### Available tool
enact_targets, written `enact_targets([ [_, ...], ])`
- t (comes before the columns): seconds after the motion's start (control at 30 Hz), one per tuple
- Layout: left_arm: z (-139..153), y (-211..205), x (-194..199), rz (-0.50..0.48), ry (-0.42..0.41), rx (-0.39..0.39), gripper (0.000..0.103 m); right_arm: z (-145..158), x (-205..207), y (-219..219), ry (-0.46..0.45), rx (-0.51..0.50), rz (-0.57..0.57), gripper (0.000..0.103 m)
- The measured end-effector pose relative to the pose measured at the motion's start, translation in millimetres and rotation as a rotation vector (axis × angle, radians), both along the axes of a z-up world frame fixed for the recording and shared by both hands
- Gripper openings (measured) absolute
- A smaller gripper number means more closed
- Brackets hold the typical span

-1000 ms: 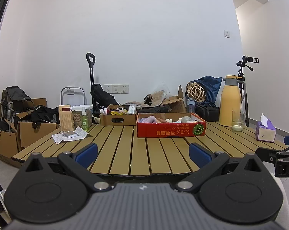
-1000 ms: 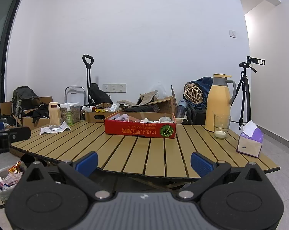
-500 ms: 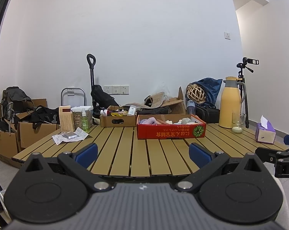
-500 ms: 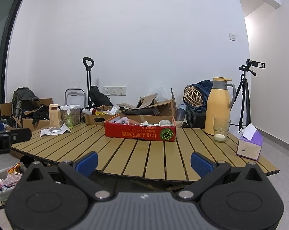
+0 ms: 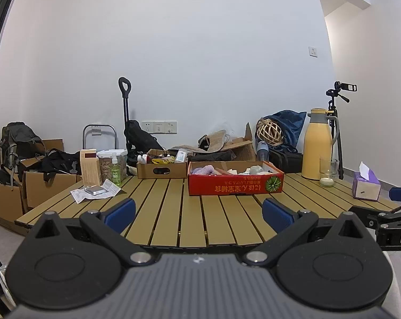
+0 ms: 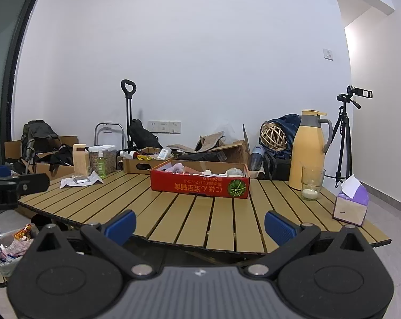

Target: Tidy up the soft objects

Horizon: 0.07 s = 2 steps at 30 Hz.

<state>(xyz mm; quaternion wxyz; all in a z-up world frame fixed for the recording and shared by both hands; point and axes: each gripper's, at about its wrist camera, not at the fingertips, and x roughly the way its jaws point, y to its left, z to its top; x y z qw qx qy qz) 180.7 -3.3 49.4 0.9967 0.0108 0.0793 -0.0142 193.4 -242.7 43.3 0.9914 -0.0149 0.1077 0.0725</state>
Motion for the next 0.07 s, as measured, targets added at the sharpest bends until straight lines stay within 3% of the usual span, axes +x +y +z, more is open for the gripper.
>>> enact_targets([
  [0.07, -0.7, 1.0, 0.9, -0.008, 0.019, -0.007, 0.103, -0.4, -0.4, 0.8, -0.003, -0.002, 0.002, 0.103],
])
